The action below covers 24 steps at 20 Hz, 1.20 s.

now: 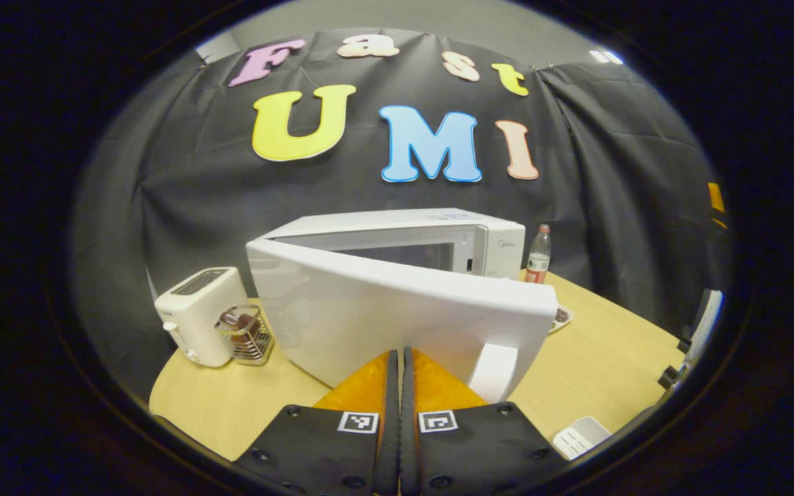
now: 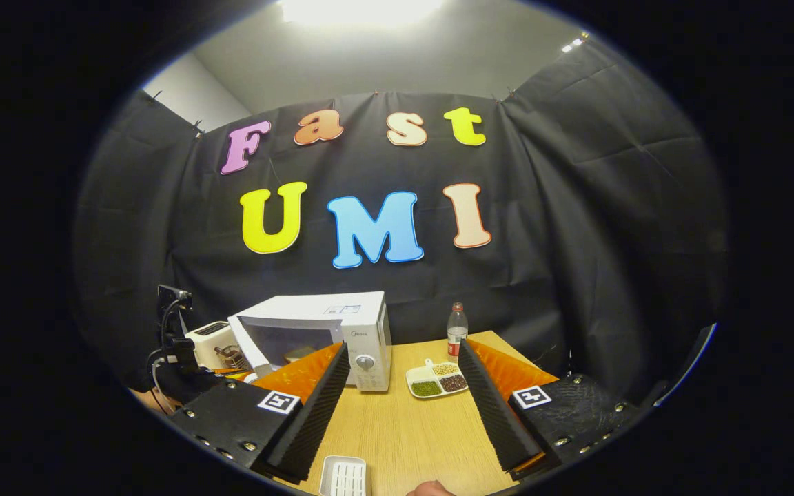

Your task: Open the microwave oven with the left hand, put the food in, and close the microwave oven.

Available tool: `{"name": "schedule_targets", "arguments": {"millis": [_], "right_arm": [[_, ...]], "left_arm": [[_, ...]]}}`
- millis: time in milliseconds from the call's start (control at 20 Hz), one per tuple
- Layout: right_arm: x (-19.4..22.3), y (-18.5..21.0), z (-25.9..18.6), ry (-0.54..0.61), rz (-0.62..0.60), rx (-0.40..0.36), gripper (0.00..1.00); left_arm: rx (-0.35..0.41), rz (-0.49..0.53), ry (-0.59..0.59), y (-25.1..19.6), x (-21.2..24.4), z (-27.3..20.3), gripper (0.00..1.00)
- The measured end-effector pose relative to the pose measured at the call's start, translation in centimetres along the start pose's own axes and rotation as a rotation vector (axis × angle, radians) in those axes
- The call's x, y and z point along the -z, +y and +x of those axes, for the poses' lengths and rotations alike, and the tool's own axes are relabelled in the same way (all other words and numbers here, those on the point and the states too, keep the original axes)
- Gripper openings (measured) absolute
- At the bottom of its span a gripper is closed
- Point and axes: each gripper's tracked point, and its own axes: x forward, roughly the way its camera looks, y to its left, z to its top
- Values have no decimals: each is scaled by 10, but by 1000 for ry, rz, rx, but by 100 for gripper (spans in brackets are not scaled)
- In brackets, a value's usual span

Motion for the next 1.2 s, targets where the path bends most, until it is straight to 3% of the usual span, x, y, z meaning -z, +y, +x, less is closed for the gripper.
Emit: {"name": "schedule_targets", "arguments": {"millis": [350,1200], "right_arm": [[6,7,17,9,-8,39,96],[19,-8,45,39,-18,172,96]], "left_arm": [[82,24,-5,-15,-13,39,7],[131,-8,-36,-24,-42,139,7]]}}
